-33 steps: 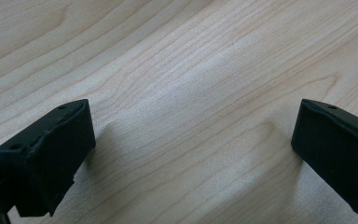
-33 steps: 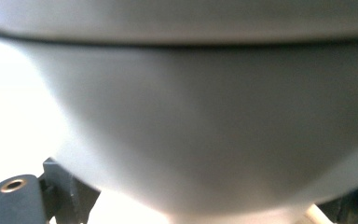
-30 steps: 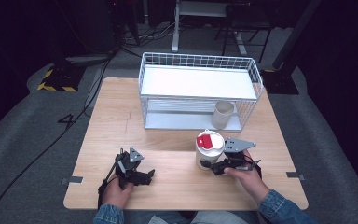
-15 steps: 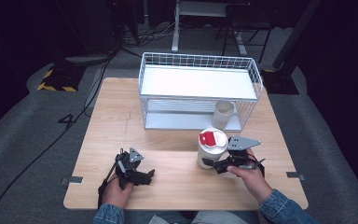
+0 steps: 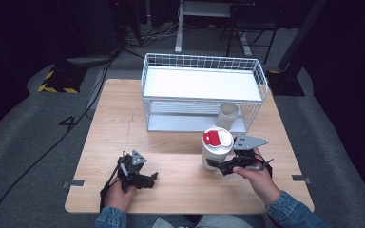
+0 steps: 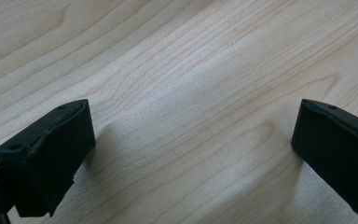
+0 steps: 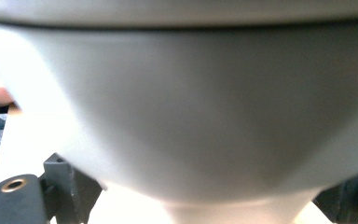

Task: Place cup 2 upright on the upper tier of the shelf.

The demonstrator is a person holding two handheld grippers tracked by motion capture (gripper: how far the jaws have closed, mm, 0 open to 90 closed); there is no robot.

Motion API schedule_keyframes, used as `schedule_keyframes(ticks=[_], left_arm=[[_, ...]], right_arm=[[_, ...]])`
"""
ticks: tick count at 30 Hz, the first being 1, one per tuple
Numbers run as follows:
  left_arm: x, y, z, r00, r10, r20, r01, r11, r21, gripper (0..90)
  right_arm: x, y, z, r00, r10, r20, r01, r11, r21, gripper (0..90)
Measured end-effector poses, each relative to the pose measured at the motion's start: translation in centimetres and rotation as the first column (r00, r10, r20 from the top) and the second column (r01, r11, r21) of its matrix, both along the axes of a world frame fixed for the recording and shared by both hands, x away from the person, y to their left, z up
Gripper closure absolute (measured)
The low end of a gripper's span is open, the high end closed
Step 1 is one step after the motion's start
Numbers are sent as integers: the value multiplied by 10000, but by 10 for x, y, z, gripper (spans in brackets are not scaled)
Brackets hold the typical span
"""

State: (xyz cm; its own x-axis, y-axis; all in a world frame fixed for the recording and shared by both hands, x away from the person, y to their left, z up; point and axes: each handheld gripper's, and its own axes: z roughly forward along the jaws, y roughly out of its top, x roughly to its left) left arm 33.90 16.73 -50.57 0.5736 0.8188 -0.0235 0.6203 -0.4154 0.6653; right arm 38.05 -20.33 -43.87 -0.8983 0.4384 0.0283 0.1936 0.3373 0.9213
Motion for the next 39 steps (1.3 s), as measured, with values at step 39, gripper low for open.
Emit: schedule_keyframes(ticks=[39], left_arm=[[5, -1, 0, 10000, 26, 10, -26, 10000, 29, 0]], right_arm=[[23, 19, 111, 9975, -480, 509, 468, 9986, 249, 119]])
